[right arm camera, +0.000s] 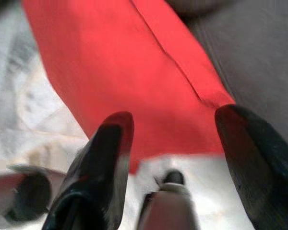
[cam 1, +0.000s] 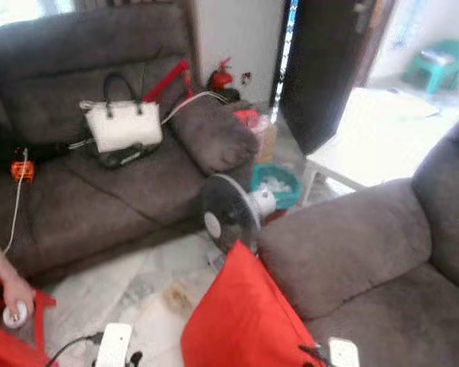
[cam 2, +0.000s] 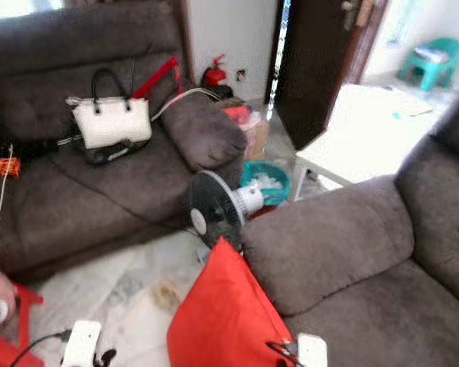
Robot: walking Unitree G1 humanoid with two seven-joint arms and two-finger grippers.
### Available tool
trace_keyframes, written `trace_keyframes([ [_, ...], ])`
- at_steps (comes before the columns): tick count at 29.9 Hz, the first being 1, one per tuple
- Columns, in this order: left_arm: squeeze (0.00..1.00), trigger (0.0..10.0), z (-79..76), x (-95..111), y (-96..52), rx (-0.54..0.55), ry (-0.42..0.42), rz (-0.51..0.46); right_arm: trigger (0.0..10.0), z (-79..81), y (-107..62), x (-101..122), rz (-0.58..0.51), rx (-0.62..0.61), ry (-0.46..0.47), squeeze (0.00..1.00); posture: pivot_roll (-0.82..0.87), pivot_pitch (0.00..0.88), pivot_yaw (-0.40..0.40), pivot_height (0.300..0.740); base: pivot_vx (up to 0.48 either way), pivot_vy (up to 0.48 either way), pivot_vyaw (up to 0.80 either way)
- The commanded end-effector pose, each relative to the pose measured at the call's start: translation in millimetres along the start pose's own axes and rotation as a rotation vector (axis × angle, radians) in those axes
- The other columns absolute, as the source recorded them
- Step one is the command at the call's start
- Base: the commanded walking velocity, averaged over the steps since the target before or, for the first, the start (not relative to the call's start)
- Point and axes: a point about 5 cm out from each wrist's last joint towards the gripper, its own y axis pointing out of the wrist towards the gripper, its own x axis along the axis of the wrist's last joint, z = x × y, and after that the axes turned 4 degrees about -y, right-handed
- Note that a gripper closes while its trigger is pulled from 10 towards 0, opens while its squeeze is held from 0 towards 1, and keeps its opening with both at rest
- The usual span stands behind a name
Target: Move the pillow to the sofa from floor
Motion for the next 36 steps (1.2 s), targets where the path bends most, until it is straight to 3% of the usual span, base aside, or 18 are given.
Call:
trace_keyframes([
  [1,0.00,10.0,-8.1,7,2.1,-0.028,0.014,-0.026,10.0,-11.6,-3.6,-7,0.018,-0.031,-0.005,0.00,0.11,0.000,-0.030,0.740,0.000,0.000,0.00],
  [5,0.00,10.0,-7.5,16,3.9,-0.011,0.016,-0.069,10.0,-12.7,-3.8,-5,0.005,-0.027,-0.014,0.00,0.12,0.000,-0.039,0.740,0.000,0.000,0.00],
  [9,0.00,10.0,-2.1,45,6.3,0.040,0.012,-0.222,10.0,-14.5,-4.5,-1,-0.048,-0.041,-0.026,0.00,0.13,0.000,-0.043,0.740,0.000,0.000,0.00],
  [10,0.00,10.0,2.7,68,5.9,0.075,0.000,-0.340,10.0,-14.9,-5.2,3,-0.092,-0.040,-0.042,0.00,0.13,0.000,-0.048,0.740,0.000,0.000,0.00],
  [12,0.00,10.0,5.2,80,4.5,0.093,-0.005,-0.409,10.0,-15.6,-5.8,5,-0.118,-0.042,-0.054,0.00,0.13,0.000,-0.050,0.740,0.000,0.000,0.00],
  [15,0.00,10.0,5.3,115,-3.1,0.097,0.047,-0.606,10.0,-16.2,-7.4,10,-0.187,-0.053,-0.034,0.00,0.13,0.000,-0.051,0.740,0.000,0.000,0.00],
  [17,0.00,10.0,4.6,120,-4.7,0.096,0.055,-0.633,10.0,-16.2,-7.7,10,-0.196,-0.053,-0.032,0.00,0.13,0.000,-0.051,0.740,0.000,0.000,0.00],
  [18,0.00,10.0,2.0,137,-12.3,0.102,0.100,-0.735,10.0,-15.6,-8.3,13,-0.230,-0.042,-0.042,0.00,0.12,0.000,-0.053,0.740,0.000,0.000,0.00],
  [26,0.00,10.0,-6.8,165,-33.3,0.083,0.104,-0.921,10.0,-14.6,-12.3,19,-0.341,-0.042,0.012,0.00,0.12,0.000,-0.054,0.740,0.000,0.000,0.00],
  [29,0.00,10.0,-19.5,172,-45.1,0.026,0.115,-0.981,10.0,-15.6,-13.5,19,-0.359,-0.052,0.041,0.00,0.13,0.000,-0.058,0.740,0.000,0.000,0.00],
  [36,0.00,10.0,-28.1,168,-53.8,0.018,0.105,-0.991,10.0,-17.5,-15.5,19,-0.387,-0.055,0.058,0.00,0.12,0.000,-0.062,0.740,0.000,0.000,0.00],
])
